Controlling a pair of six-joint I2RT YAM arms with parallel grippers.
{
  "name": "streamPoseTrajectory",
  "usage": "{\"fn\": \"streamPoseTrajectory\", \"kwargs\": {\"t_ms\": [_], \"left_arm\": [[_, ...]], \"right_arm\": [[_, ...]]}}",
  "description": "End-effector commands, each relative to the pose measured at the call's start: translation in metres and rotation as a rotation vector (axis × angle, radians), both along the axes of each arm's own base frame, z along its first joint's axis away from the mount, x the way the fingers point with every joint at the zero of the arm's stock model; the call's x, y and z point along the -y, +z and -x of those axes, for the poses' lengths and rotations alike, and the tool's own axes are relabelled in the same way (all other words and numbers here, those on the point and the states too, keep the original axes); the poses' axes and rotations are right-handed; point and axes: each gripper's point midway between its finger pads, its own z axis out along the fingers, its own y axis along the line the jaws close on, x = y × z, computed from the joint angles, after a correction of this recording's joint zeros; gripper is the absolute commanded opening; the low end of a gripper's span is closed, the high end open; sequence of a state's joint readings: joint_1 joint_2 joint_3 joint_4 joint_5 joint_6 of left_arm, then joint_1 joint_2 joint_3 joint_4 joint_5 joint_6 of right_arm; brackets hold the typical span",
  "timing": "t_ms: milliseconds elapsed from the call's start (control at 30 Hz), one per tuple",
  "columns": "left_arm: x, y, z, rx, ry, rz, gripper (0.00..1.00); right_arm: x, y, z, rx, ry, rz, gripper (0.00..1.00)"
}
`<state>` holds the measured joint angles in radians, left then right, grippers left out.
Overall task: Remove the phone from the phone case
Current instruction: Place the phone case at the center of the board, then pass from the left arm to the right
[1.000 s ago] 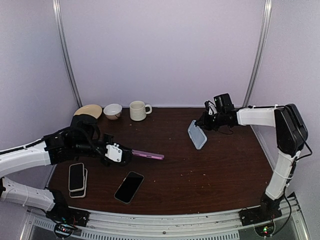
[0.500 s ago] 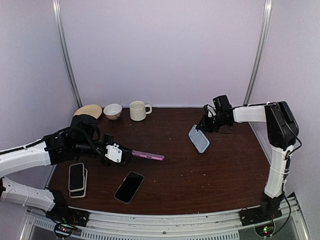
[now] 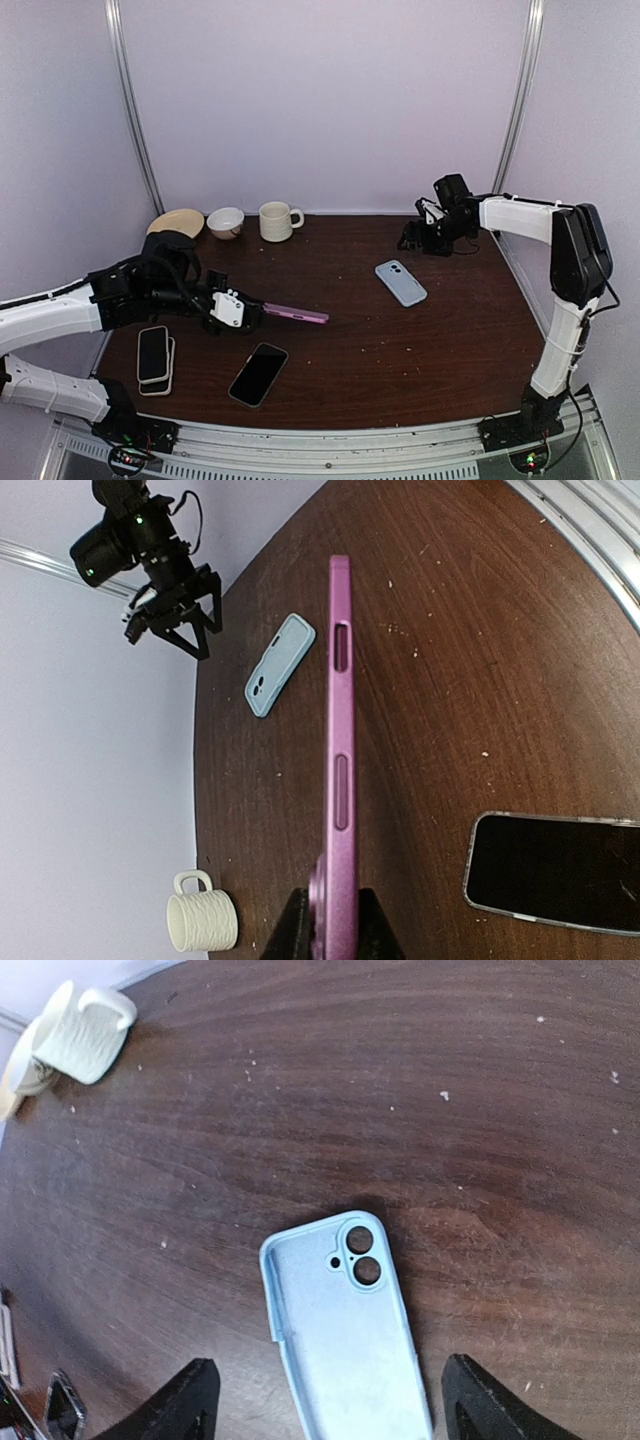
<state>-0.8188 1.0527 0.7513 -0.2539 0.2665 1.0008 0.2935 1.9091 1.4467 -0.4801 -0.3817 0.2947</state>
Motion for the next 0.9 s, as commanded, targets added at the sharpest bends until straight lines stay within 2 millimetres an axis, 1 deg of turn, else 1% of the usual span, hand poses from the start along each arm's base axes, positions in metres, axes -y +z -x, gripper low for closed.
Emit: {"fn": "streamPoseTrajectory", "kwargs": {"t_ms": [0,100,267,367,433,533,700,800,867], "left_arm": [[0.009,0.022,-0.003,0.064,-0.026,0.084,0.0],[0.01,0.022,0.001,0.063,-0.05,0.09,0.0],[0.013,0.023,0.01,0.061,-0.094,0.113,0.0],[0.014,0.024,0.014,0.055,-0.116,0.12,0.0],[0.015,0.023,0.02,0.054,-0.15,0.122,0.0],[0.017,0.022,0.027,0.053,-0.182,0.123,0.0],[0.02,0.021,0.032,0.051,-0.202,0.123,0.0],[0.021,0.023,0.036,0.051,-0.214,0.127,0.0],[0.021,0.023,0.037,0.052,-0.219,0.128,0.0]], "right_arm": [[-0.01,0.049,0.025,0.081,0.069,0.041,0.98],[-0.038,0.066,0.053,0.096,0.159,-0.01,1.0],[-0.095,0.1,0.103,0.089,0.318,-0.159,0.99],[-0.13,0.118,0.14,0.082,0.445,-0.225,0.99],[-0.151,0.127,0.165,0.077,0.539,-0.245,1.0],[-0.177,0.133,0.202,0.052,0.662,-0.296,1.0],[-0.211,0.137,0.256,0.027,0.833,-0.338,0.99],[-0.225,0.135,0.277,0.02,0.893,-0.34,1.0],[-0.231,0.129,0.284,0.007,0.916,-0.327,1.0]]}}
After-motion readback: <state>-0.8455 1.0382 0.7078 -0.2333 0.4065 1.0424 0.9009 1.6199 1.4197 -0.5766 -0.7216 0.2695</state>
